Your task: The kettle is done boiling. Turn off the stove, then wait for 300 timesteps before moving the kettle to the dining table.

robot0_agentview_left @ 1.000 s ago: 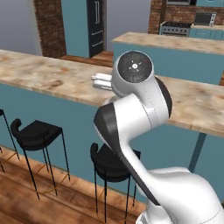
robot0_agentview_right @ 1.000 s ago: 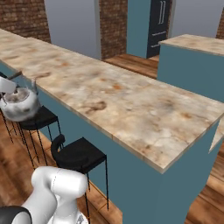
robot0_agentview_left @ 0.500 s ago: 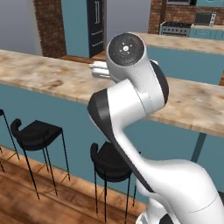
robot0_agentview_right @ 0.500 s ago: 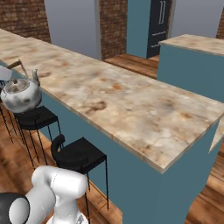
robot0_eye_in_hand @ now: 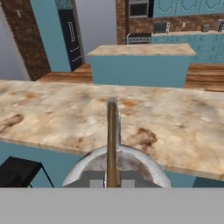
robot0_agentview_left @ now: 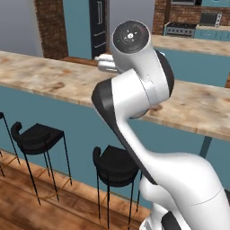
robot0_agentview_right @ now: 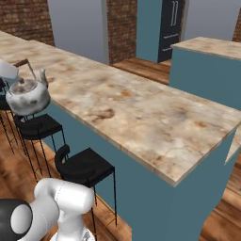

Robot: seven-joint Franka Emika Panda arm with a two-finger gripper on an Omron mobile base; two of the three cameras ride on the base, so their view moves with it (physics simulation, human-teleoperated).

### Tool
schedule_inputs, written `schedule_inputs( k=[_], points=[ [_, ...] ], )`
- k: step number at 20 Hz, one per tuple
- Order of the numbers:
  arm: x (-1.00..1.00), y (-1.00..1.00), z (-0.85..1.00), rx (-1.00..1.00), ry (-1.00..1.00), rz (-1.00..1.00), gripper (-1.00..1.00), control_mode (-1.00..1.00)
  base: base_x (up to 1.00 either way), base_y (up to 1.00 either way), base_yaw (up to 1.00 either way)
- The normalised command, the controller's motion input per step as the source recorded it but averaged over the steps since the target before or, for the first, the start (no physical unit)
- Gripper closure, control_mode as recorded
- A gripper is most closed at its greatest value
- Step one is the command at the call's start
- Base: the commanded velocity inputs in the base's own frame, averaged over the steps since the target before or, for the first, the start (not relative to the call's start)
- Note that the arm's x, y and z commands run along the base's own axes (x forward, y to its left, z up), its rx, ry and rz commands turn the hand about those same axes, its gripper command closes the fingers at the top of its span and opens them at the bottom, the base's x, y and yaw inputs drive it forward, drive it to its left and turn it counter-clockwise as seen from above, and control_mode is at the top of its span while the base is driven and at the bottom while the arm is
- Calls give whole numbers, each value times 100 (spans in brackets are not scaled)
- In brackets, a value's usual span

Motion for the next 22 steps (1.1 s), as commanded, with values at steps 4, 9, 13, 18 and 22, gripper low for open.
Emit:
schedule_inputs(
  k=[4, 9, 13, 18, 22],
  points=[
    [21, -22, -1, 0, -3, 0, 100, -100, 0, 0, 0],
    [20, -16, -2, 0, -3, 0, 100, -100, 0, 0, 0],
    [18, -15, 0, 0, -7, 0, 100, -100, 0, 0, 0],
    [30, -20, -1, 4, 0, 0, 100, -100, 0, 0, 0],
    [32, -19, 0, 6, 0, 0, 100, -100, 0, 0, 0]
  ],
)
